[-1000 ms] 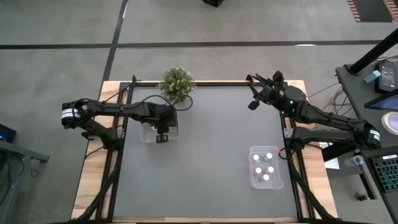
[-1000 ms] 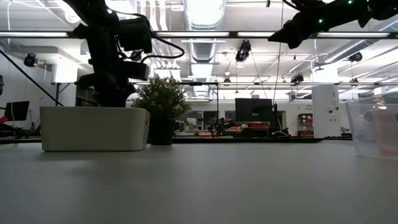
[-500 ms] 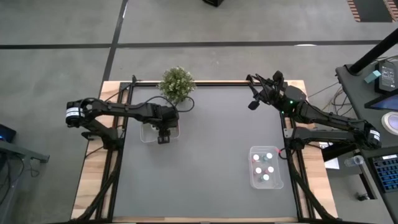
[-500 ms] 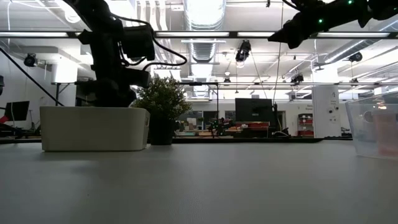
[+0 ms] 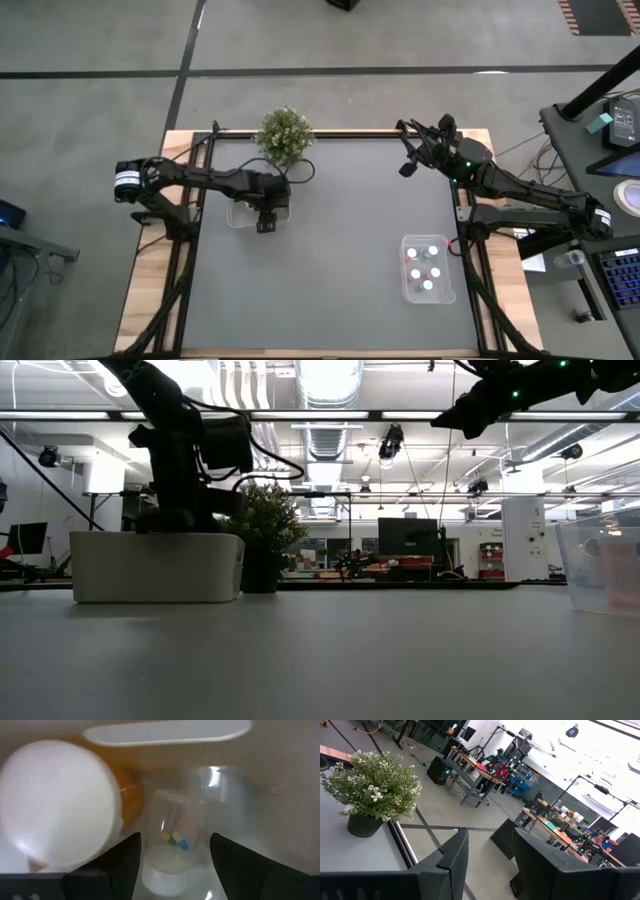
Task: Pick and place medicine bottles into bin by pill shape (circle, oval)
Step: Put the transparent pill bottle into the gray bin
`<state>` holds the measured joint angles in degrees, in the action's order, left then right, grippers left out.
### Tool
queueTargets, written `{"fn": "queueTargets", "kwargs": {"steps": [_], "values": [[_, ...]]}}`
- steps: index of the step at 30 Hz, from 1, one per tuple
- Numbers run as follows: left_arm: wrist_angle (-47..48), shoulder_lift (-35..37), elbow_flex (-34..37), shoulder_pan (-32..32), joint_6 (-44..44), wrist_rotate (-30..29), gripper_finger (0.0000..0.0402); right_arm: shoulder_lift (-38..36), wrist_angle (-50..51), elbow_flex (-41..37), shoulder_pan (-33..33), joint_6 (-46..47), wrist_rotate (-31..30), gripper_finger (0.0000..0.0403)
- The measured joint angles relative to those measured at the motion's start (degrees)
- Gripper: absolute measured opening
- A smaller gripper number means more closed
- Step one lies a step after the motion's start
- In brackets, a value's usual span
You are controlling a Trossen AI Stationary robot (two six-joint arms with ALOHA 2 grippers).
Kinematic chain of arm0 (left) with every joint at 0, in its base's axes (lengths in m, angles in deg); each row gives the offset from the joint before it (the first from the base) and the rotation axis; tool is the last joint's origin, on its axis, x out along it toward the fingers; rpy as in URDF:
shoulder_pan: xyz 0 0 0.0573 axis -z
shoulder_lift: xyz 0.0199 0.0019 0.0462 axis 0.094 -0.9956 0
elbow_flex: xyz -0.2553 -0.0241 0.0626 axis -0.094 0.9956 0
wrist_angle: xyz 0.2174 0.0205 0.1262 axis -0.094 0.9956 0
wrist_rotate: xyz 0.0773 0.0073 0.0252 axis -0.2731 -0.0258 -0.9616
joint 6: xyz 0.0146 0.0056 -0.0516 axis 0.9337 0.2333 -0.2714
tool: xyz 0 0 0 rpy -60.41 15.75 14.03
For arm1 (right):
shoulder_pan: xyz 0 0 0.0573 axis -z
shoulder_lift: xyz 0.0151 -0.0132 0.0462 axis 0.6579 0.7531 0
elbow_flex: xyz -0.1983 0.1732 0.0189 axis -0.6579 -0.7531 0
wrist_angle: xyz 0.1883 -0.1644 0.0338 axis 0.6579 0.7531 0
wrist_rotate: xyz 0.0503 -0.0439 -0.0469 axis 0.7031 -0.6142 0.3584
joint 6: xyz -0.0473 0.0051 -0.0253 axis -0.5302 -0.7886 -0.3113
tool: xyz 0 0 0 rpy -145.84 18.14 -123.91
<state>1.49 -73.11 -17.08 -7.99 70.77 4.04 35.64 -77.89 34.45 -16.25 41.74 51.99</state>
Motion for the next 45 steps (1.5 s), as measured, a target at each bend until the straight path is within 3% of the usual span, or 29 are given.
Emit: {"fn": "queueTargets", "kwargs": {"steps": [5, 14, 22, 34, 40, 45], "values": [[-1.0, -1.5, 0.0, 0.0, 1.1, 0.5, 0.0208, 0.0, -0.1, 0.0, 0.0, 0.2, 0.0, 0.0144], [-1.5, -1.3, 0.2, -0.1, 1.8, 0.8, 0.0124, 0.0, -0.3, 0.0, 0.0, 0.0, -0.1, 0.0144], [0.9, -0.1, 0.0, -0.1, 1.8, 0.5, 0.0125, 0.0, -0.3, 0.0, 0.0, 0.0, -0.1, 0.0144], [5.2, 10.6, -1.9, 1.4, 1.6, 0.2, 0.0129, 0.0, -0.3, 0.0, 0.0, 0.9, -0.1, 0.0144], [5.2, 15.7, -5.2, 5.3, 4.4, -9.8, 0.013, 0.1, -0.3, 0.0, 0.0, 6.0, 3.8, 0.0144], [-2.9, 18.9, -5.0, 6.8, 13.7, -20.2, 0.013, 1.8, -3.7, 0.0, 0.0, 13.5, 17.5, 0.0144]]}}
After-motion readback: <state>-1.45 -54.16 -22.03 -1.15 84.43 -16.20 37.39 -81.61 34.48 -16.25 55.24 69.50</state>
